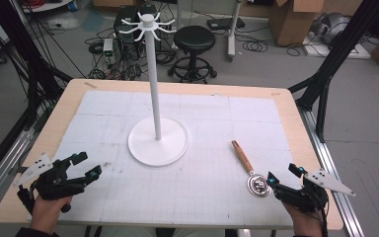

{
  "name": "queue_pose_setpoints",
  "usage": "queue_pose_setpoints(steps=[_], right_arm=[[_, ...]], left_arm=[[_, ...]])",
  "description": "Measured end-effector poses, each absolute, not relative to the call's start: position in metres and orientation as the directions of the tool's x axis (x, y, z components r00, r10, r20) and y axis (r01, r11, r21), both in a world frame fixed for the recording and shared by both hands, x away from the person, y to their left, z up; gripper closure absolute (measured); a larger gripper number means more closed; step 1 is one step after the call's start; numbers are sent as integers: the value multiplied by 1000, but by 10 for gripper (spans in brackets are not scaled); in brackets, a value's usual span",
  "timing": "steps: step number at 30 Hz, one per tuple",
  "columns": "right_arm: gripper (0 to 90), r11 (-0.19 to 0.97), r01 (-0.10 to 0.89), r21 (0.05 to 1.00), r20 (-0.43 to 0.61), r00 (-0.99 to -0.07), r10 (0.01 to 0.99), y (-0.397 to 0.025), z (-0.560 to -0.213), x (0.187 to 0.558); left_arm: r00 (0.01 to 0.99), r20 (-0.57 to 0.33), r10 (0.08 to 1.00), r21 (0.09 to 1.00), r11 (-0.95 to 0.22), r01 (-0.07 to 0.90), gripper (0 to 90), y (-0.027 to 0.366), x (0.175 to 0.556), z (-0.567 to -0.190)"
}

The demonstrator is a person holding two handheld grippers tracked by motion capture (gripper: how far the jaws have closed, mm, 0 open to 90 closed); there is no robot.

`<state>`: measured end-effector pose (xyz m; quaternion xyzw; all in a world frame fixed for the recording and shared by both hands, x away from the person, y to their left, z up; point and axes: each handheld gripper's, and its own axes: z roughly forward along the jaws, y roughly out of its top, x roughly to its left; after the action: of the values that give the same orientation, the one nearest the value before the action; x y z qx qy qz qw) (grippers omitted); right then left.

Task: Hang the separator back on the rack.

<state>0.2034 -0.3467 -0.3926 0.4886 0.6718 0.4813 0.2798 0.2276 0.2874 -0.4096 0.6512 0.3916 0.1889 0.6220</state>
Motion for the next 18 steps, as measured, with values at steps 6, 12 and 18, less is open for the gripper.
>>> queue_pose_setpoints(steps=[6,12,18], right_arm=[[158,107,420,901,96,-434,896,-336,-395,221],[181,169,471,866,80,-464,882,-323,-401,240],[236,209,514,832,70,-470,880,-304,-405,275]], left_arm=[[616,-231,754,959,68,276,177,285,225,-409],[620,-225,751,957,52,285,178,284,228,-411],[625,-231,746,957,56,286,178,284,227,-411]])
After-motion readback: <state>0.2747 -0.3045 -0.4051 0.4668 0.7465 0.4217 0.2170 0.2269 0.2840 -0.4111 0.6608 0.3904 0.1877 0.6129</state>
